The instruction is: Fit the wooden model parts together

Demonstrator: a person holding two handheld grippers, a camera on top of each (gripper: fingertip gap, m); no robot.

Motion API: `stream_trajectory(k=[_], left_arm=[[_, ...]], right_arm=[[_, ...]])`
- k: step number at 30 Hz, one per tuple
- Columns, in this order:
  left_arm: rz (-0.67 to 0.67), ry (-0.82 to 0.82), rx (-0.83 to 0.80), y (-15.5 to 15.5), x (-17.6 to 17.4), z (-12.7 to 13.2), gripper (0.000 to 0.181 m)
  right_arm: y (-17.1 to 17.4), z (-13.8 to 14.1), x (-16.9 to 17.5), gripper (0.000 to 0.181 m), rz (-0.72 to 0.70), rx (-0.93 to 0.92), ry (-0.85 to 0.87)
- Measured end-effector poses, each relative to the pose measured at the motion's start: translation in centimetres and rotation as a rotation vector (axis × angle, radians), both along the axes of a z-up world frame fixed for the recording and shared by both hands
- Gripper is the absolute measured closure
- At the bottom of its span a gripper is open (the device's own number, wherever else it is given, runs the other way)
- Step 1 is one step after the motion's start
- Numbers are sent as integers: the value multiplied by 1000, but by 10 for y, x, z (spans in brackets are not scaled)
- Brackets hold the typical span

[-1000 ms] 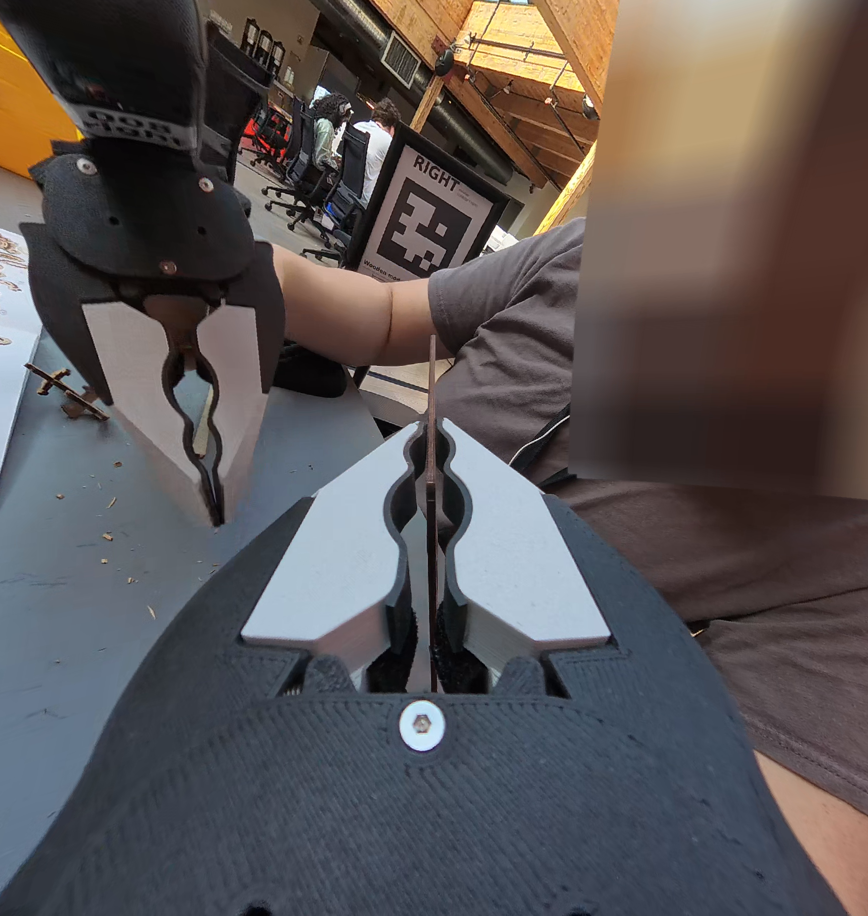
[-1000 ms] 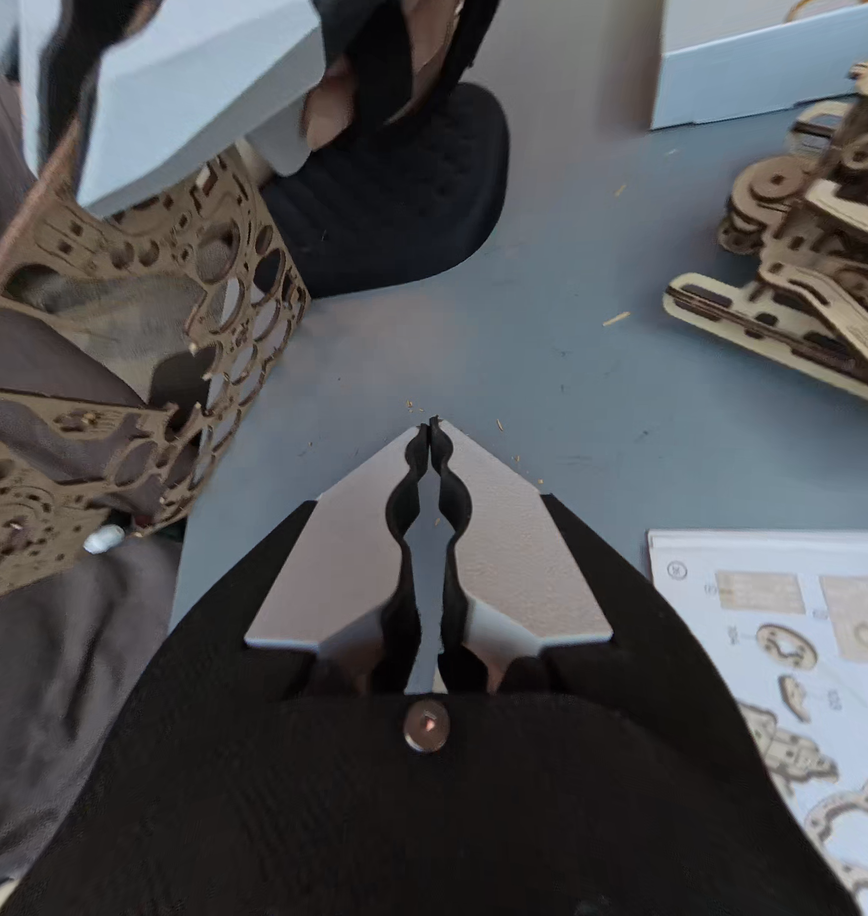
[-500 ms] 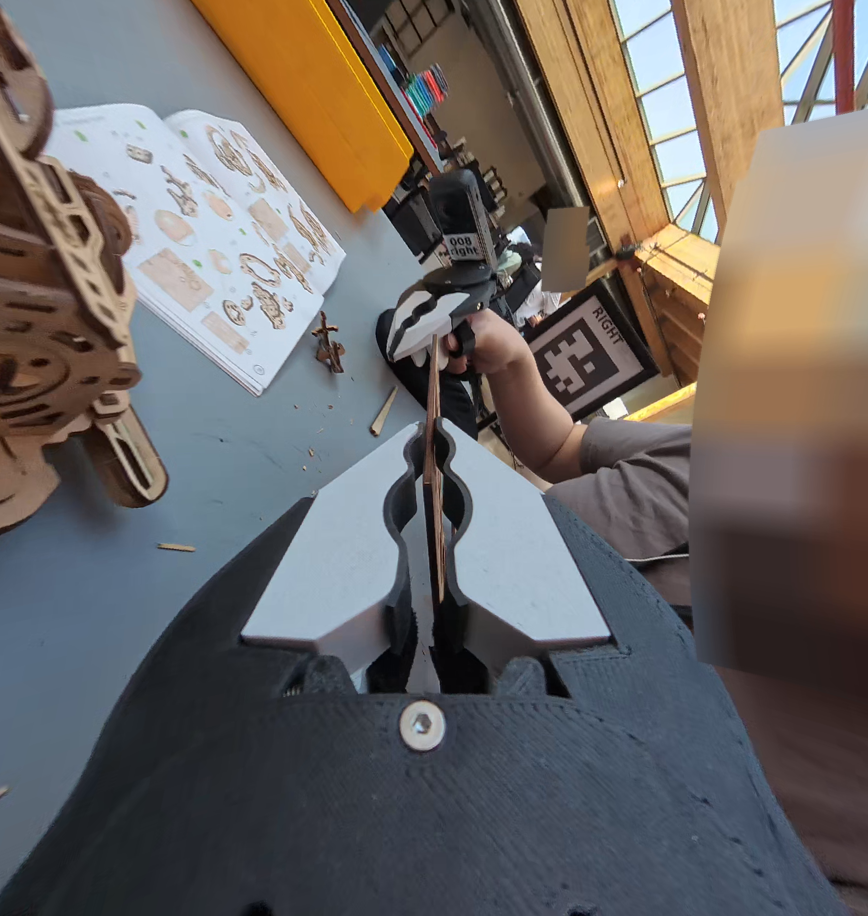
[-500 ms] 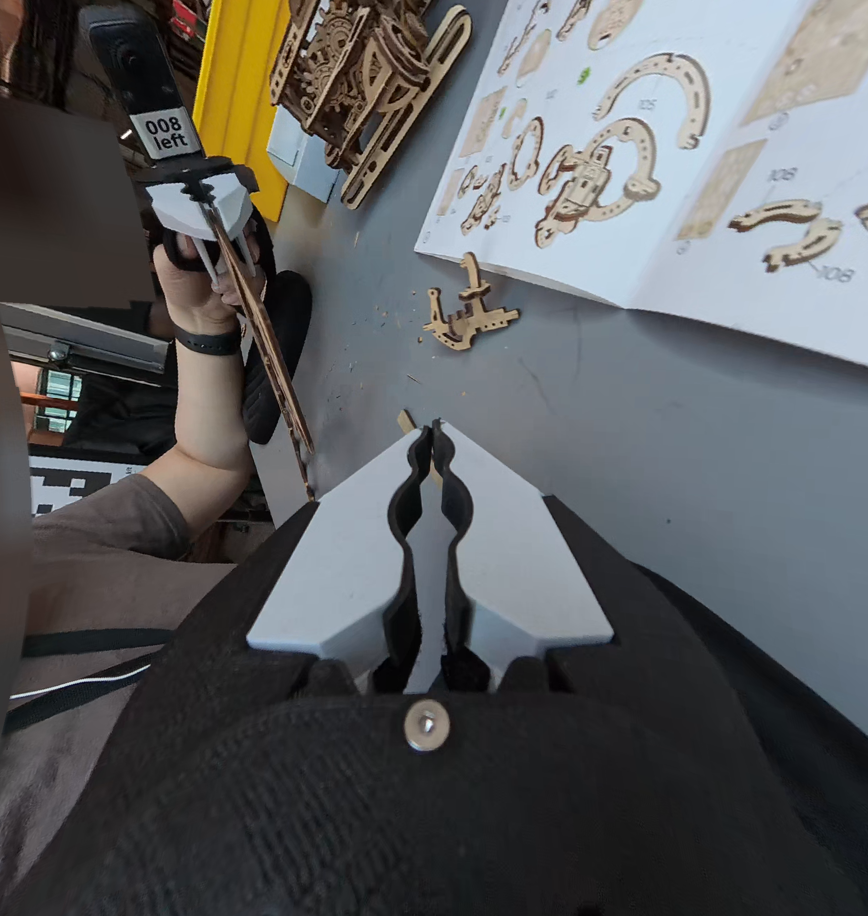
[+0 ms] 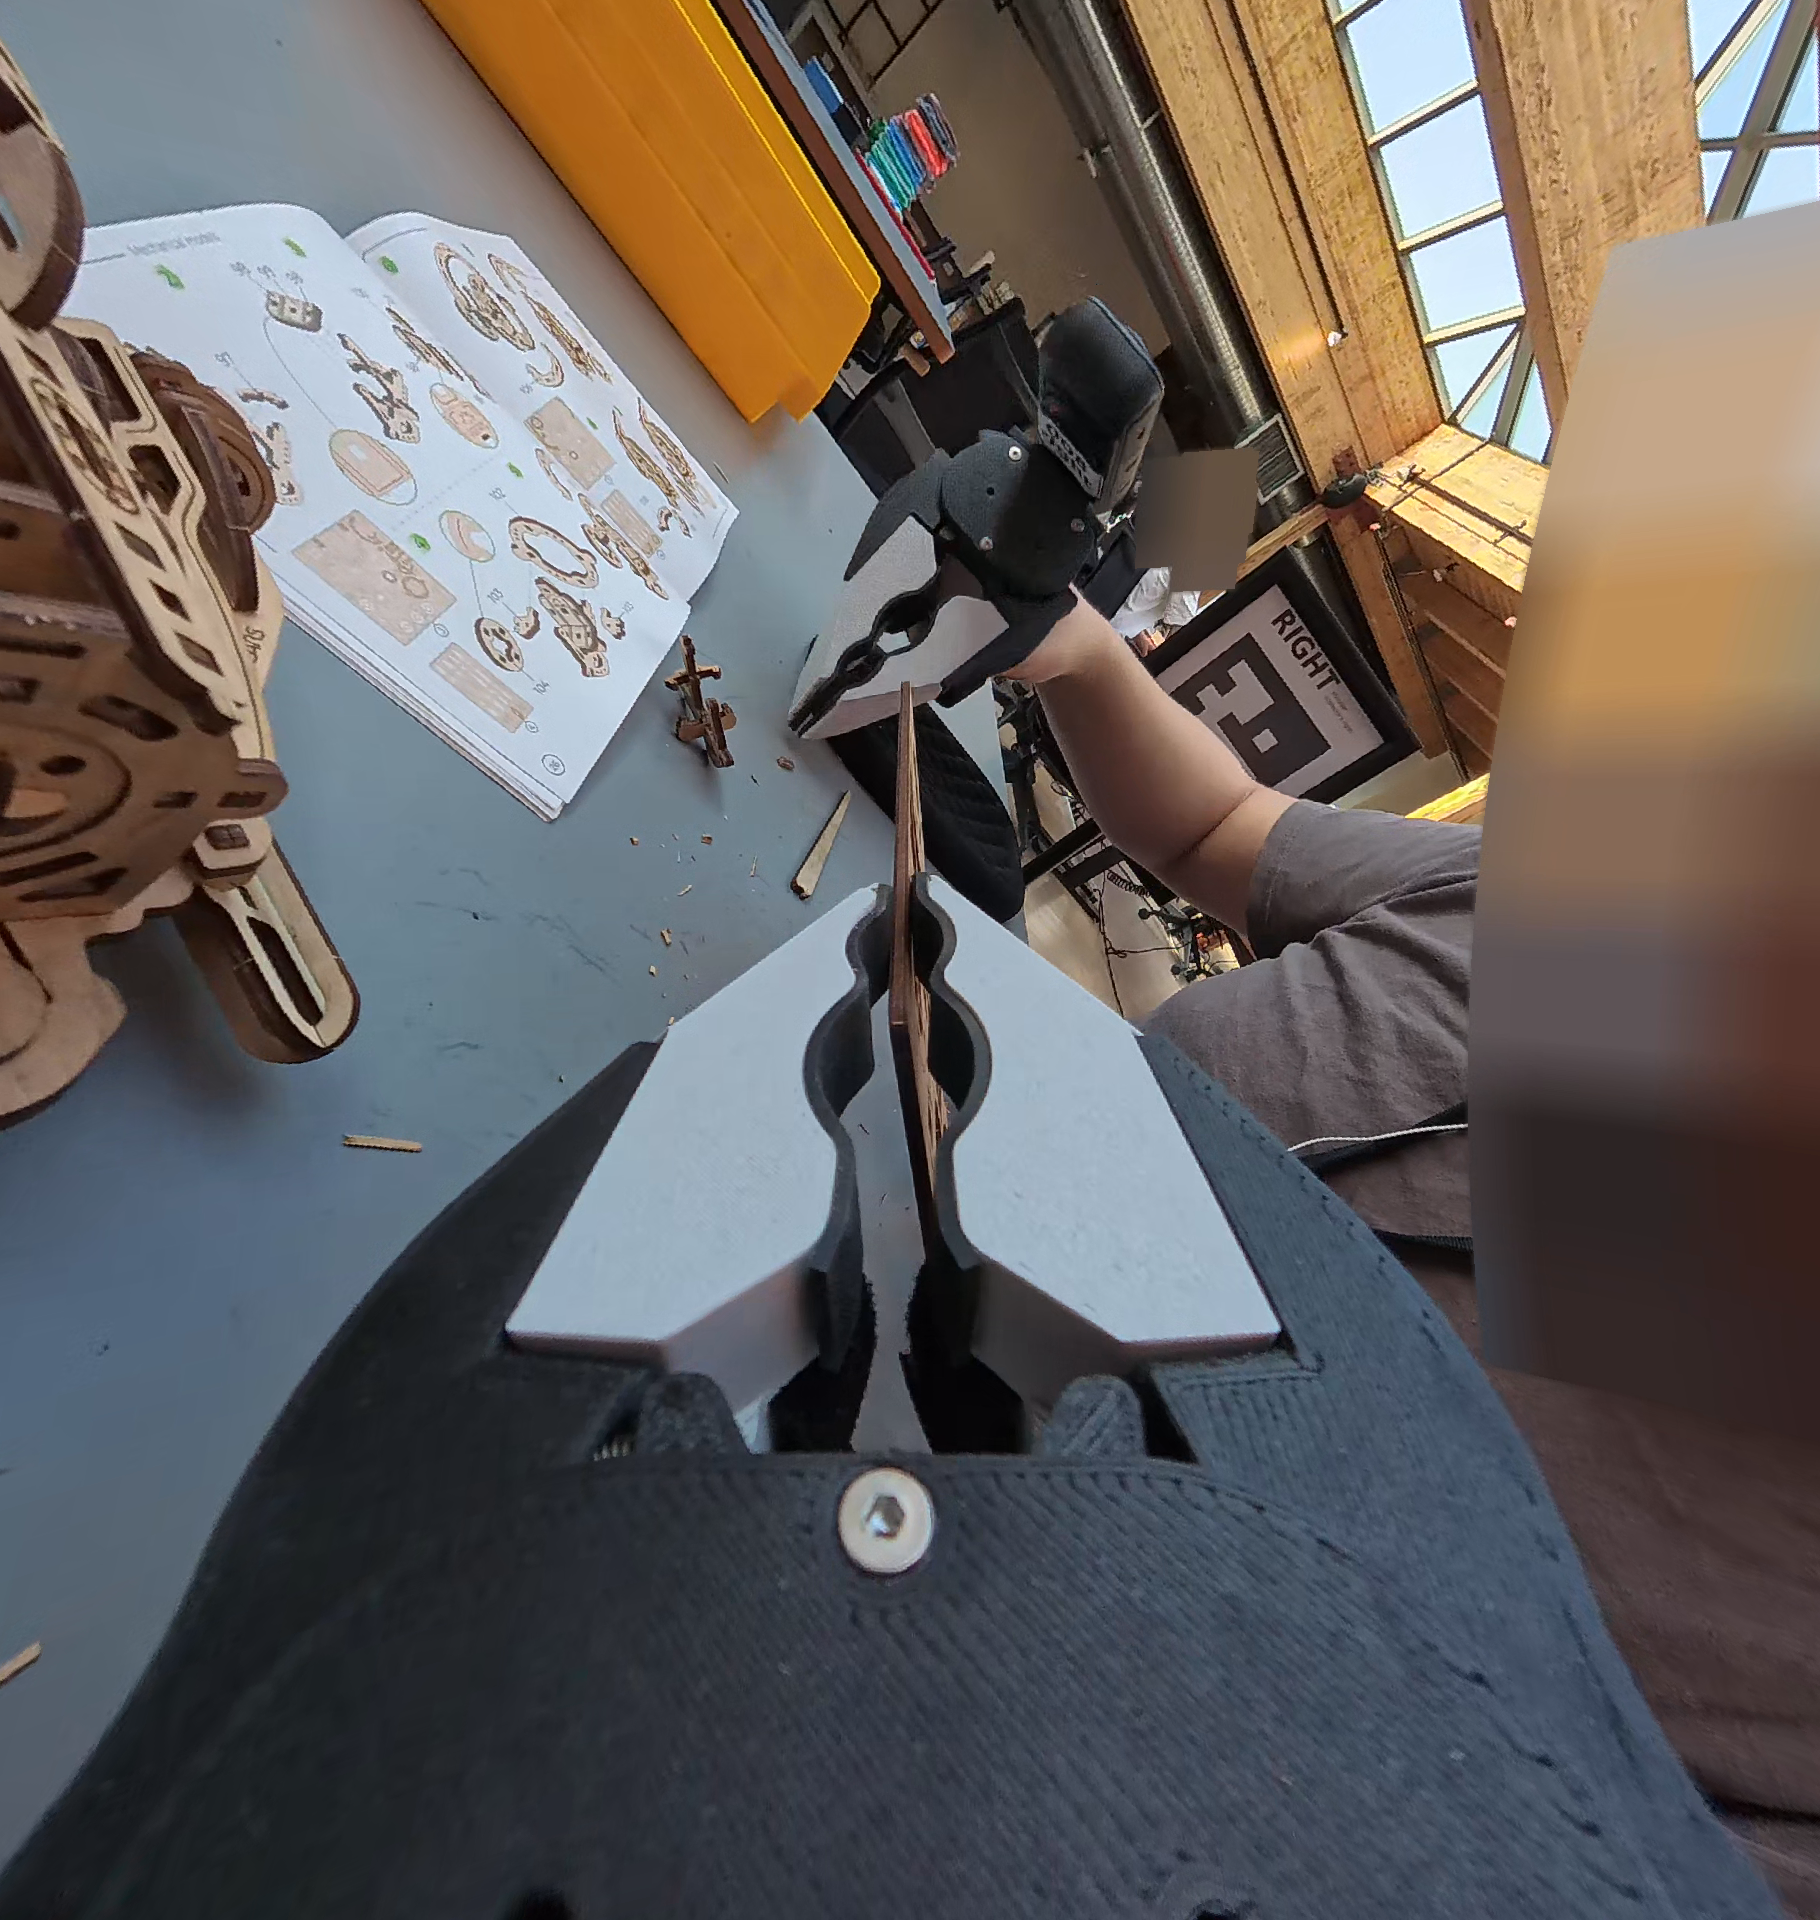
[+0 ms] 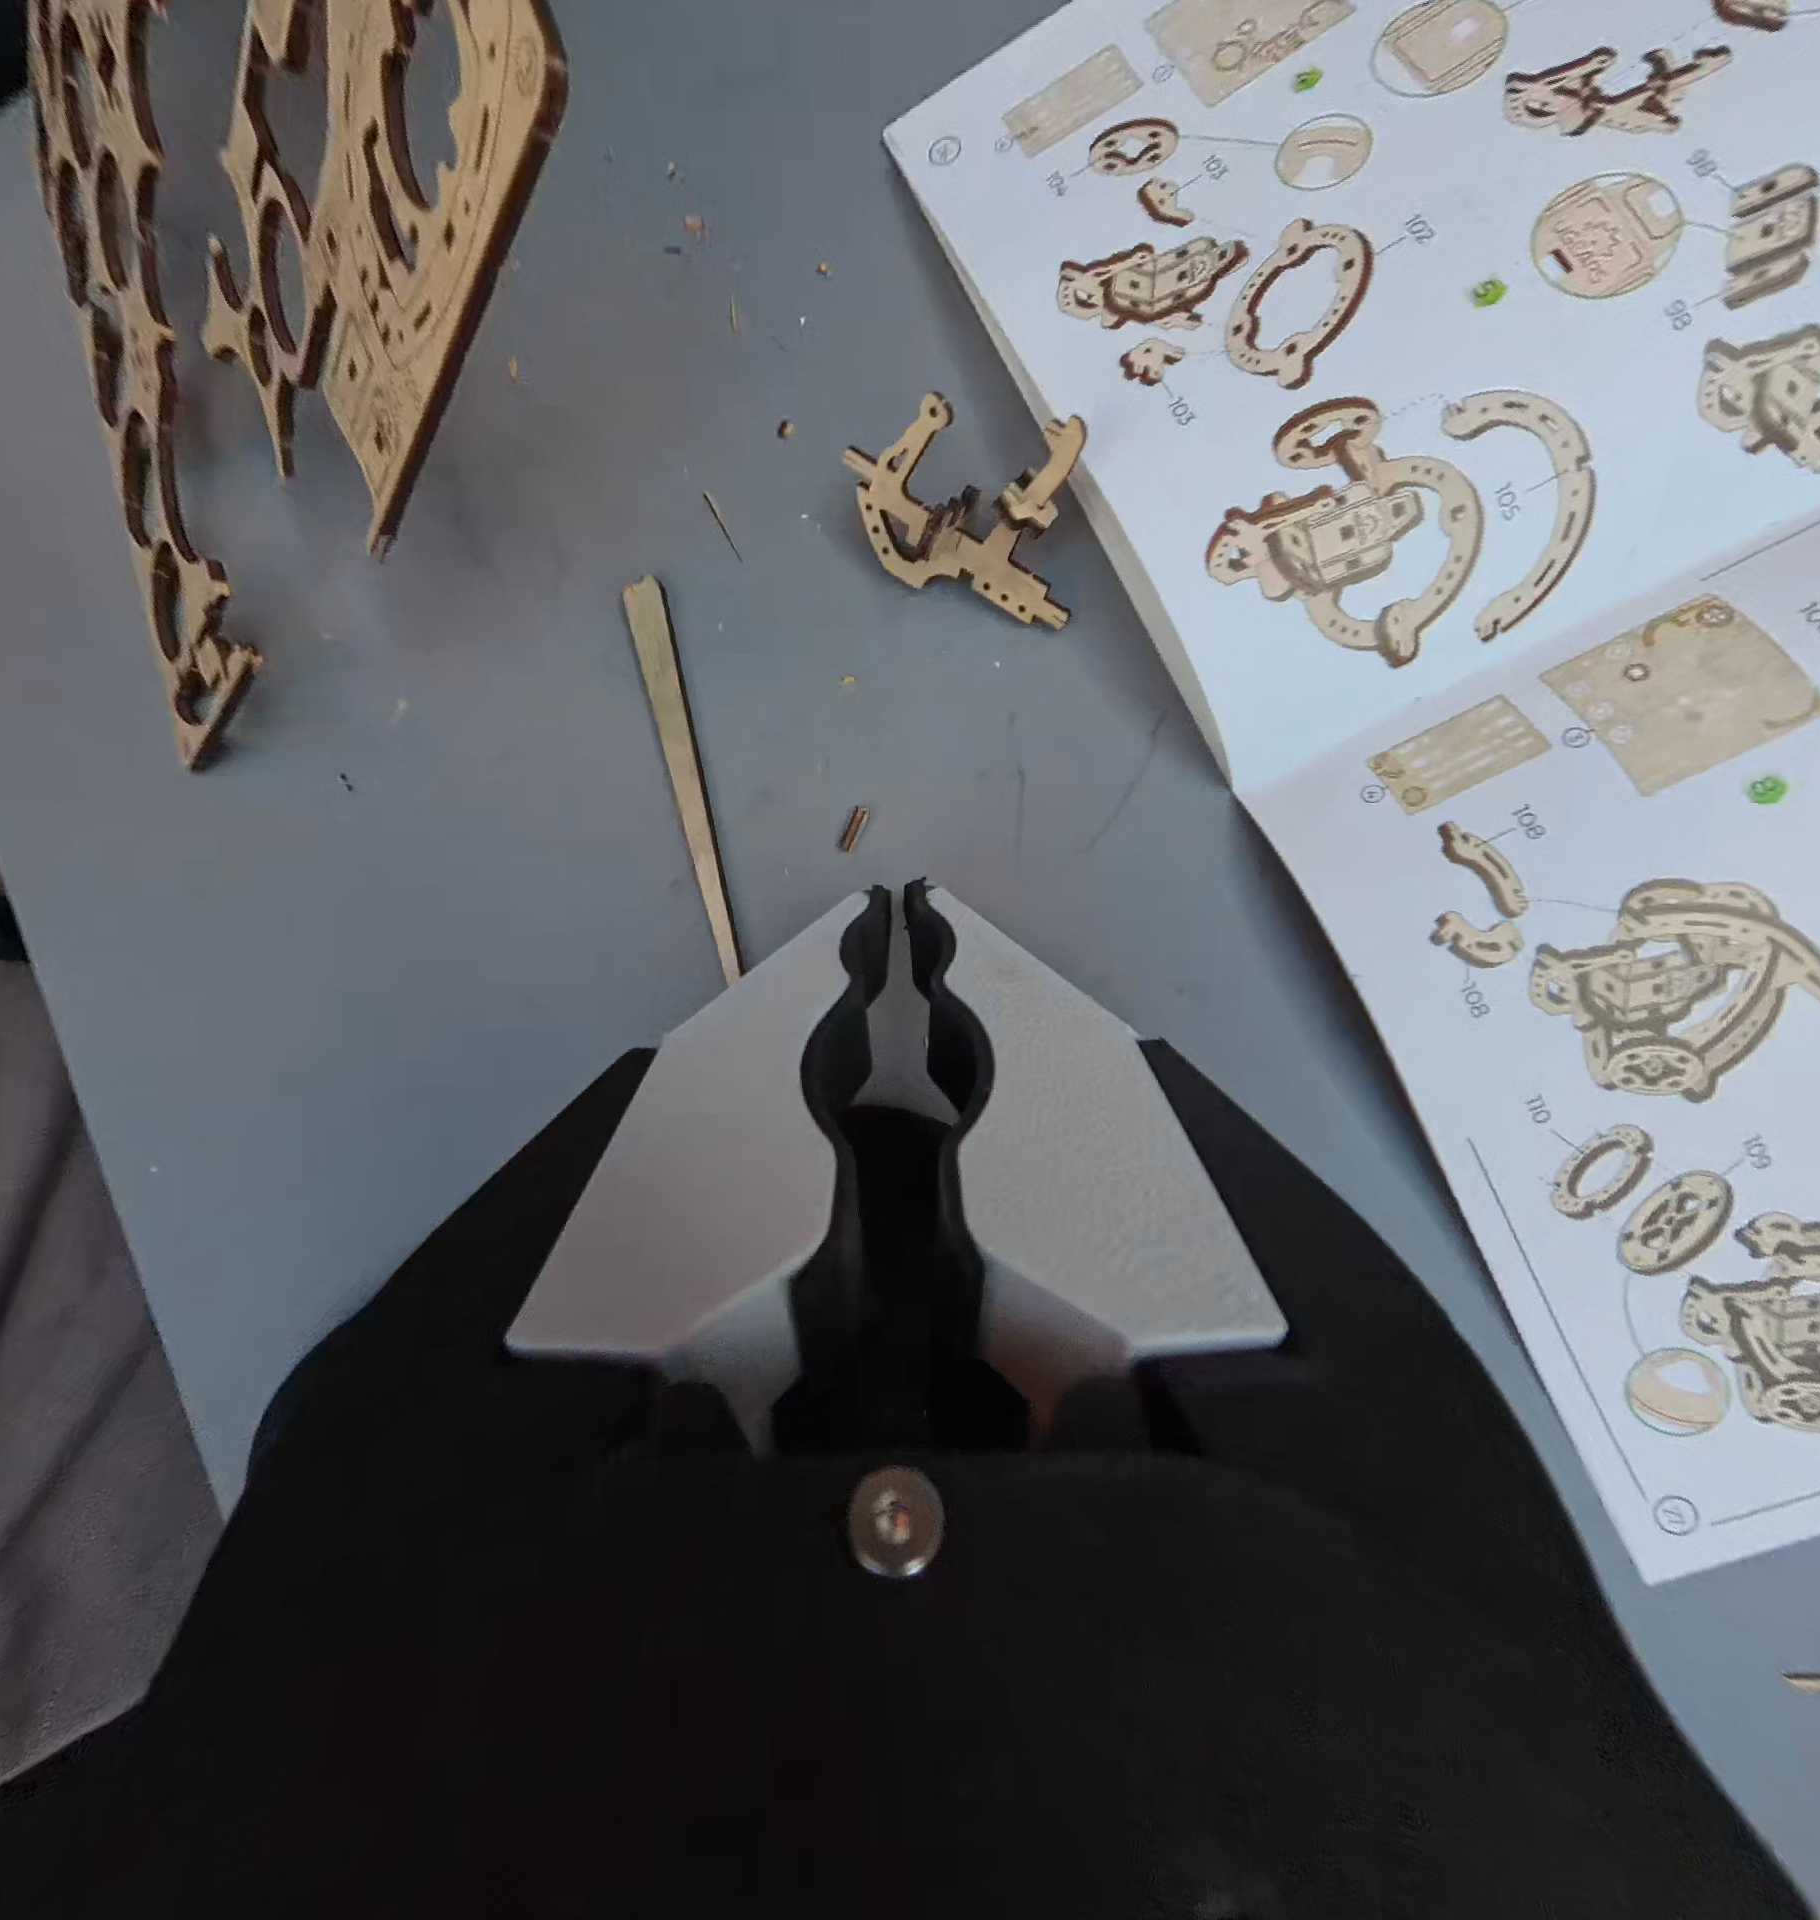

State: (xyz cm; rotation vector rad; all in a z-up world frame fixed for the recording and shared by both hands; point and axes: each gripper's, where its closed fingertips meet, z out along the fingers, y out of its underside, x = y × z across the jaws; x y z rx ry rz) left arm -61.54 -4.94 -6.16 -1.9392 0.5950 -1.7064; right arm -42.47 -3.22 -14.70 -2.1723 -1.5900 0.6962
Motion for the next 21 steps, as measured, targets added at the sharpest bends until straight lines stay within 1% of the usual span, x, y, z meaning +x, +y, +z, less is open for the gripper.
stream_trajectory(k=[2,3,7,9,11,13,14,16,18,20,21], left_arm=[[-1,0,3,0,0,1,181],[-2,0,5,-1,0,1,181],[-9,3,5,-2,1,0,181],[-12,4,5,-3,1,0,181],[-12,5,5,-3,1,0,181],[-16,3,7,-4,2,1,181],[-21,2,9,-4,2,1,181],[-24,5,13,-5,3,1,181],[-28,5,14,-6,4,0,181],[-30,3,13,-6,4,0,181],[-30,3,12,-6,4,0,181]], right_arm=[[-3,-7,-2,181,42,52,-70],[-4,-6,-8,181,38,61,-58],[-14,-6,-27,181,27,-14,-17],[-14,-4,-29,181,37,-23,-8],[-13,4,-29,181,49,-26,27],[-14,14,-29,181,127,1,82],[-14,16,-29,178,187,43,95],[-12,13,-27,172,317,157,87],[-11,11,-29,170,422,241,105],[-5,7,-31,168,460,262,110],[-6,3,-31,168,481,230,106]])
